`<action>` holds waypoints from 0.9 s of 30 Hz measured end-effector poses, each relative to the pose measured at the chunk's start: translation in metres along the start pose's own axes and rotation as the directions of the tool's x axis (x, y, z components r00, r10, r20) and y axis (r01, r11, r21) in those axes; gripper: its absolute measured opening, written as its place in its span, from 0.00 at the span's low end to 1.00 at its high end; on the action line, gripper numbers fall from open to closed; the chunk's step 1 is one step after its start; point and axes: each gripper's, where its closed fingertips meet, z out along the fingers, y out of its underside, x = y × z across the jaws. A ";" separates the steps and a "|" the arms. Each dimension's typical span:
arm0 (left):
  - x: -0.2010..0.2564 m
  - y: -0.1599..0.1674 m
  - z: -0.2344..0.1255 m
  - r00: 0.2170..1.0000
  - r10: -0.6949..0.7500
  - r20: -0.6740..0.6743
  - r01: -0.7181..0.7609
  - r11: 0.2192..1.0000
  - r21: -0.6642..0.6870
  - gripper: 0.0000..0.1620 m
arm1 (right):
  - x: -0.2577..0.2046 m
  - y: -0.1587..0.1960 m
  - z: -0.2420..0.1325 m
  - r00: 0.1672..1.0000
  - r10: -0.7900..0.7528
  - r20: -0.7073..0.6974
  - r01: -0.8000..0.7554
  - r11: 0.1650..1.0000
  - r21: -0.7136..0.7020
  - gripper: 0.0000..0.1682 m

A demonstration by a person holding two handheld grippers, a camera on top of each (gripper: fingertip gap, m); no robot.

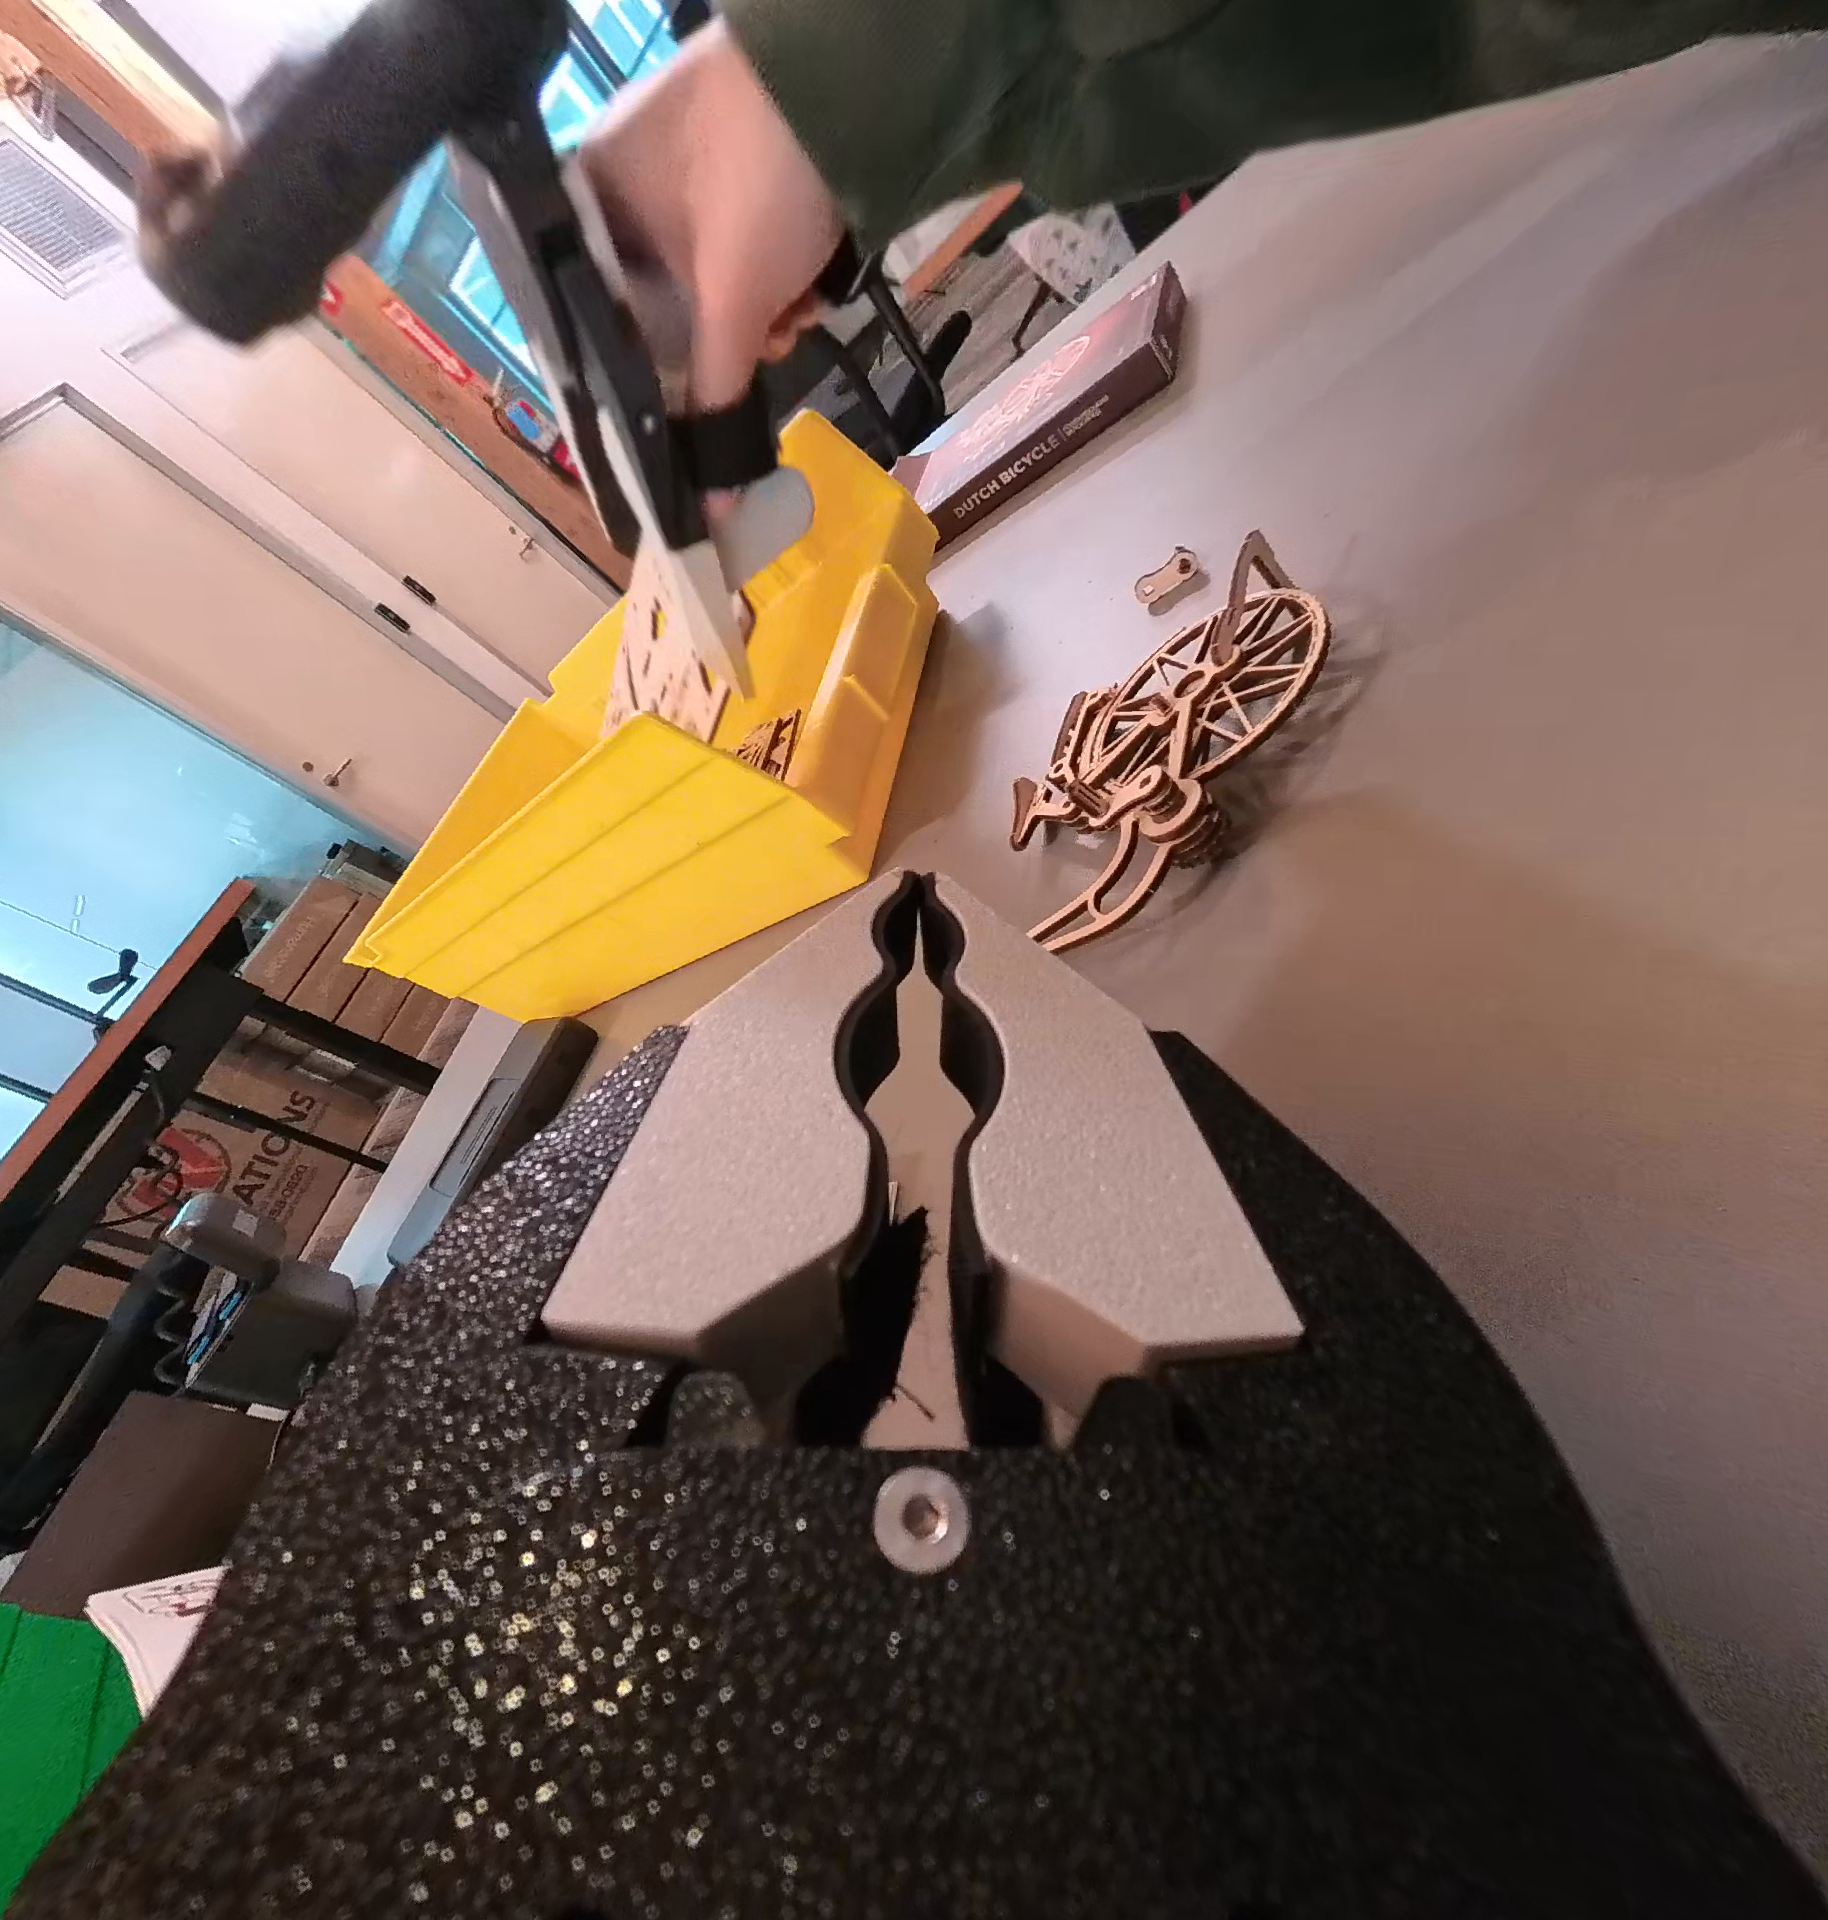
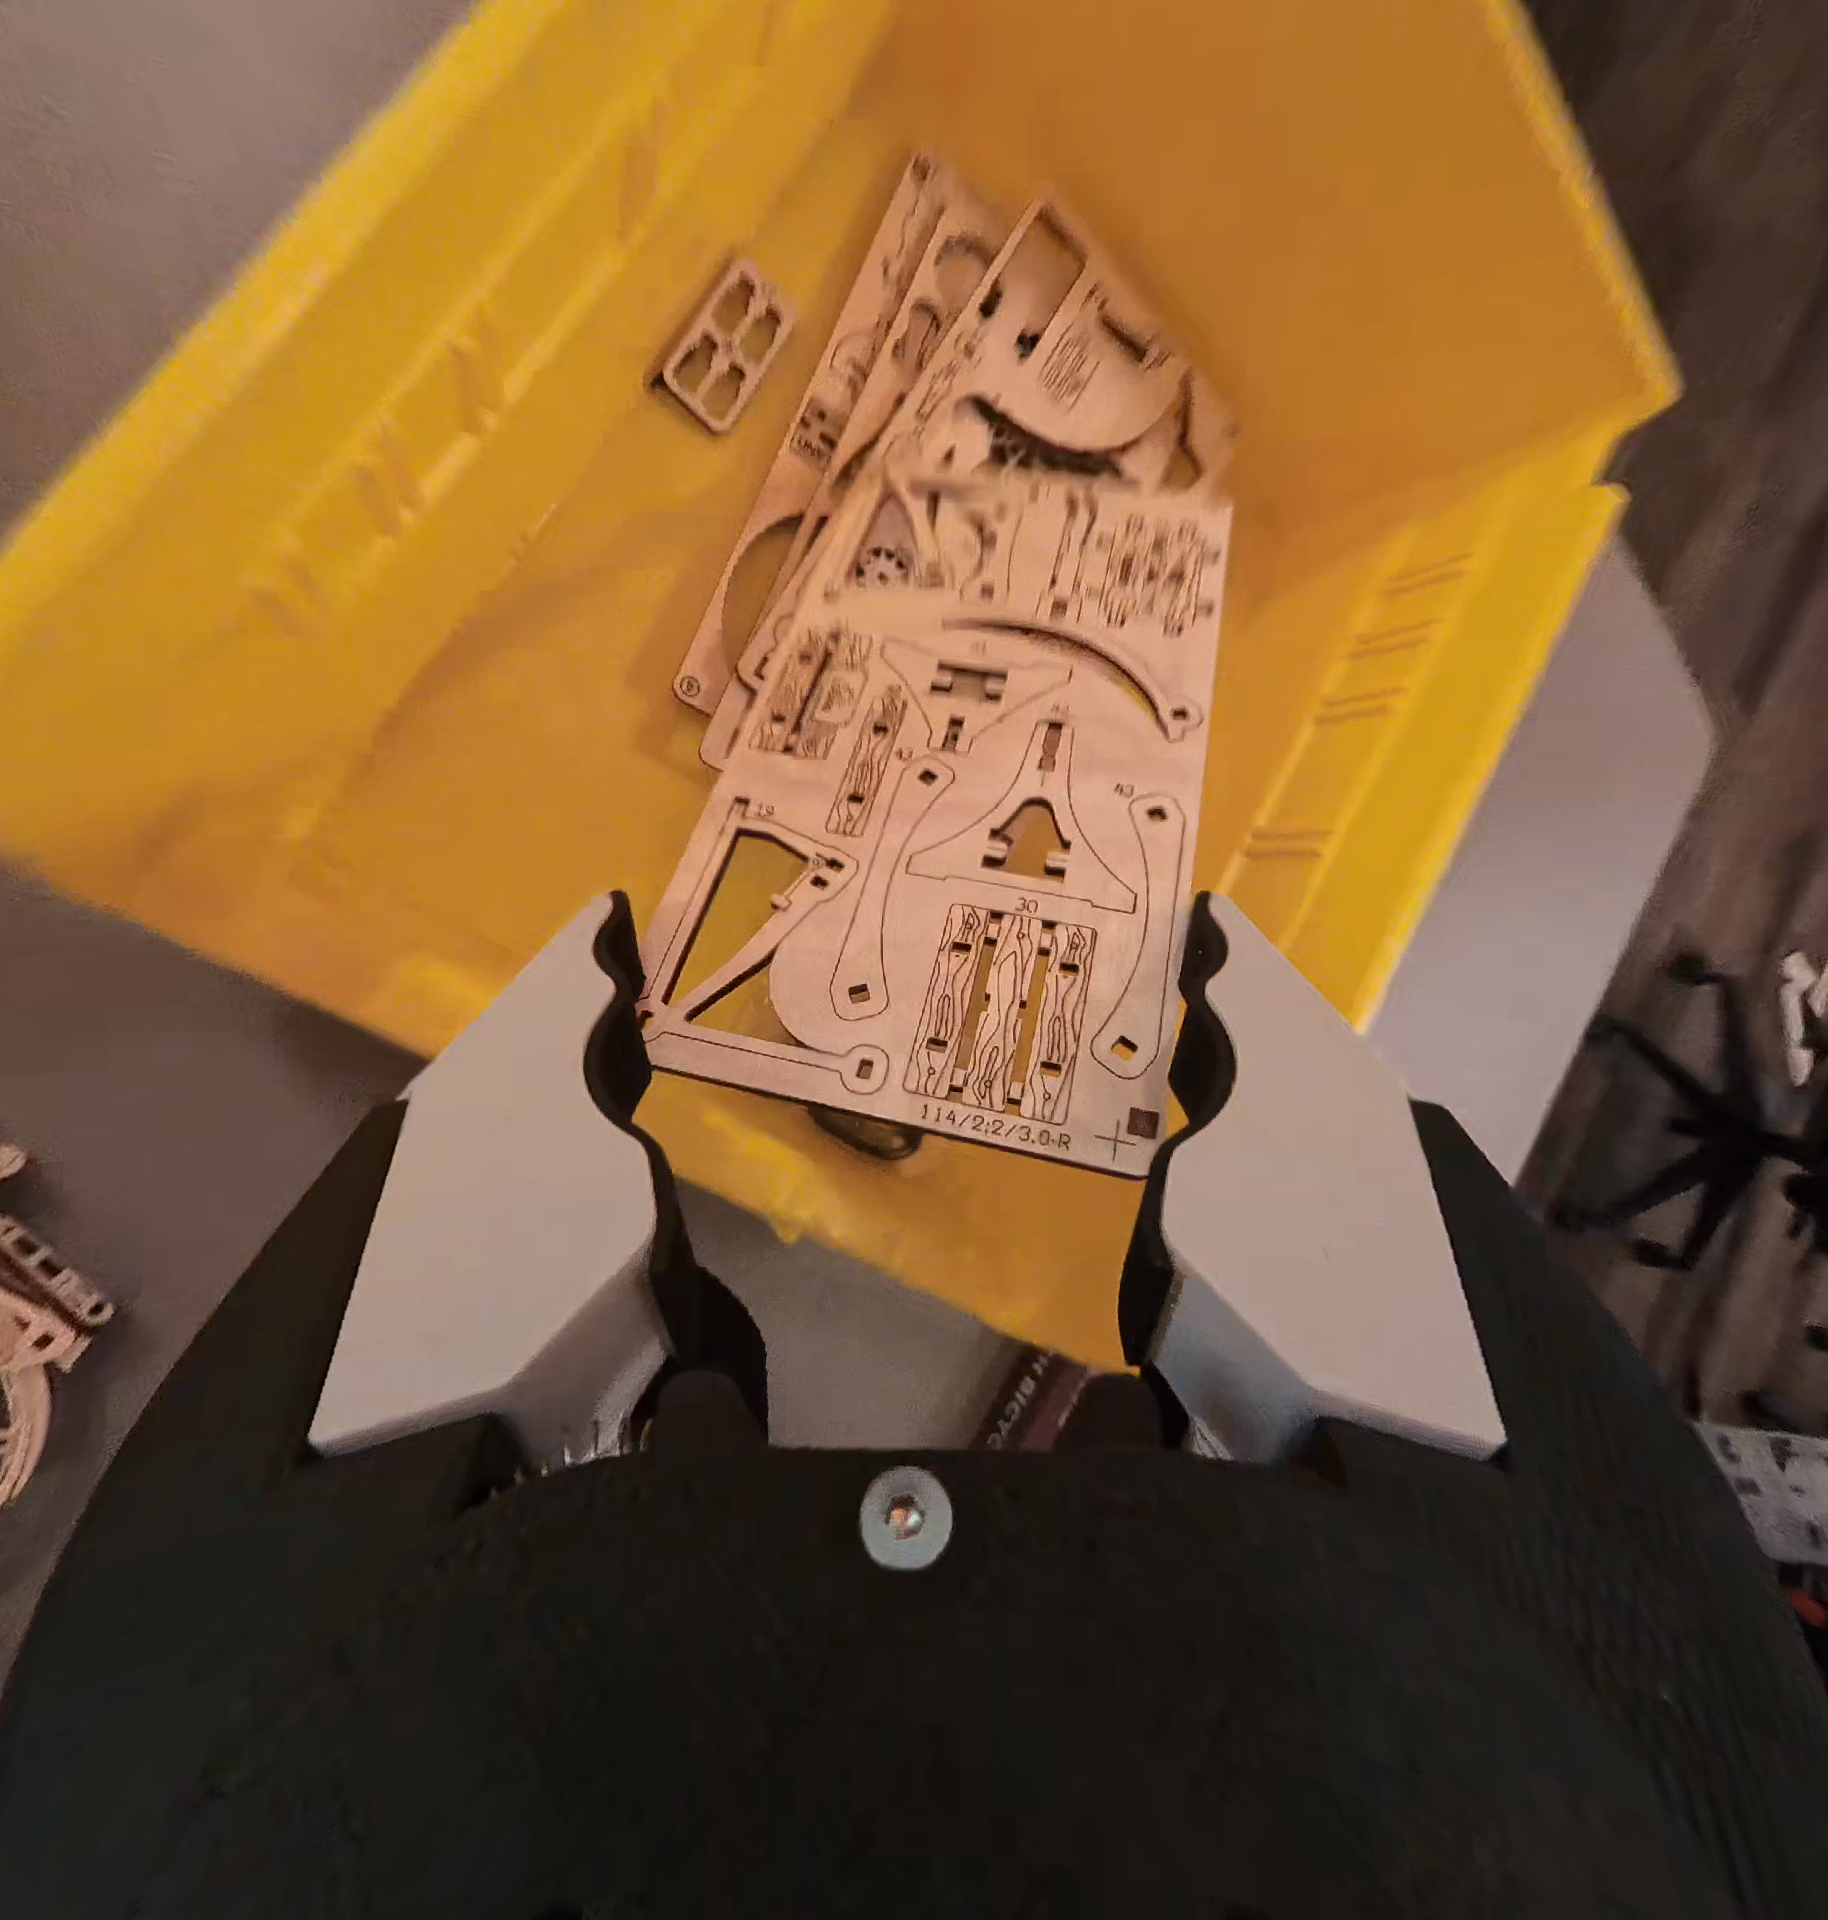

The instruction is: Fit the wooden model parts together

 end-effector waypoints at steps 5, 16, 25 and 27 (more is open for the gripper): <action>0.000 0.000 0.000 1.000 0.005 -0.001 -0.005 1.000 -0.001 0.00 | 0.018 -0.004 -0.069 0.976 -0.039 -0.215 0.103 0.950 0.294 0.00; 0.003 0.000 0.000 1.000 0.024 -0.005 -0.024 1.000 -0.008 0.00 | -0.040 0.037 -0.038 0.930 0.216 0.296 -0.264 0.955 0.135 0.27; 0.002 0.001 -0.001 1.000 0.020 -0.004 -0.020 1.000 -0.007 0.00 | -0.054 0.025 0.016 0.592 0.597 0.542 -0.508 0.798 -0.325 0.41; 0.002 0.000 -0.001 1.000 0.020 -0.003 -0.020 1.000 -0.006 0.00 | -0.053 0.016 0.017 0.508 0.632 0.585 -0.534 0.764 -0.362 0.39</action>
